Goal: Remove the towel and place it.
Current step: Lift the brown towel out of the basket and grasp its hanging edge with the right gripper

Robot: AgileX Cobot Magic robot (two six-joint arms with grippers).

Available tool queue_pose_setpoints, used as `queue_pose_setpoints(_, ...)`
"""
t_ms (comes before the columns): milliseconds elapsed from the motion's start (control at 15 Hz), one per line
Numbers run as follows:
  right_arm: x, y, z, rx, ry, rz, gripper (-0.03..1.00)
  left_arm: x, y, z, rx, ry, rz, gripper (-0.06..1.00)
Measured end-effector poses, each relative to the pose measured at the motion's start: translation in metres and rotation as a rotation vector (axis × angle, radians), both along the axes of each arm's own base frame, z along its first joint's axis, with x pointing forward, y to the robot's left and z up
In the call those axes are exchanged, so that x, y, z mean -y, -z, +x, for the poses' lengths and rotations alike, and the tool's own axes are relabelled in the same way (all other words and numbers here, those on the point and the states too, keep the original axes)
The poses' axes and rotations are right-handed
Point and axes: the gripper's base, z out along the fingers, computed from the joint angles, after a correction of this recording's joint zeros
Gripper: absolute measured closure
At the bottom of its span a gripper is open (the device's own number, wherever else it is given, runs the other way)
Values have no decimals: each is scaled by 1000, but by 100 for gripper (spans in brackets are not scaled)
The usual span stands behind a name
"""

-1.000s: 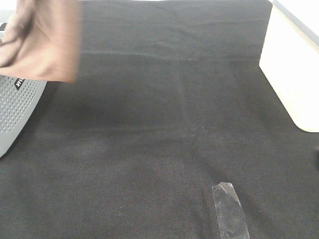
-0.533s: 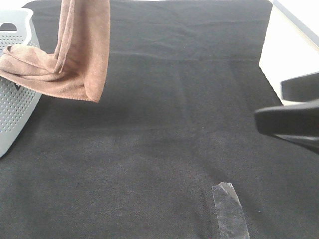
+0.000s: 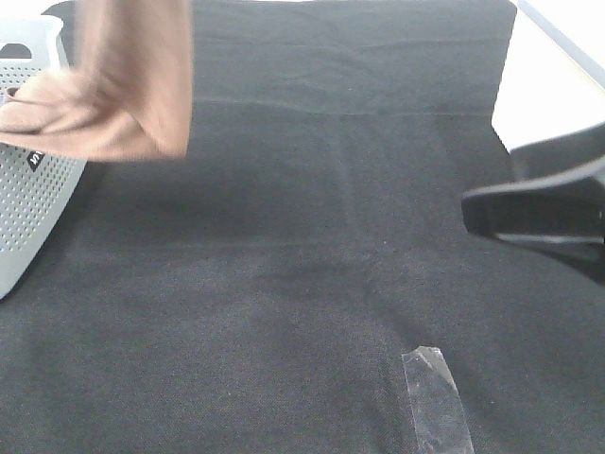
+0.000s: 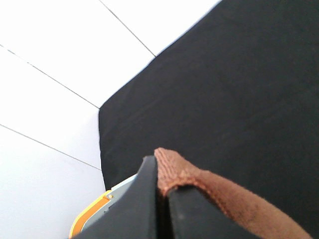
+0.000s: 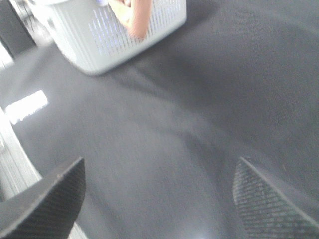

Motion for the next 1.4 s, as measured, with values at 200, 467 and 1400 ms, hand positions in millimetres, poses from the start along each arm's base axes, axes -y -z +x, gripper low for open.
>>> queue_pose_setpoints(200,-1,-2,1,22,-1,14,19,18,6,-8,-30,60,-18,94)
queue_pose_setpoints(467,-2,-3,0,127,-74,-37,19,43,35,5,-115,117,65,94)
queue_pose_setpoints(1400,-19,-3,89,229,-174,77,20,57,46,2,-195,327,195,94)
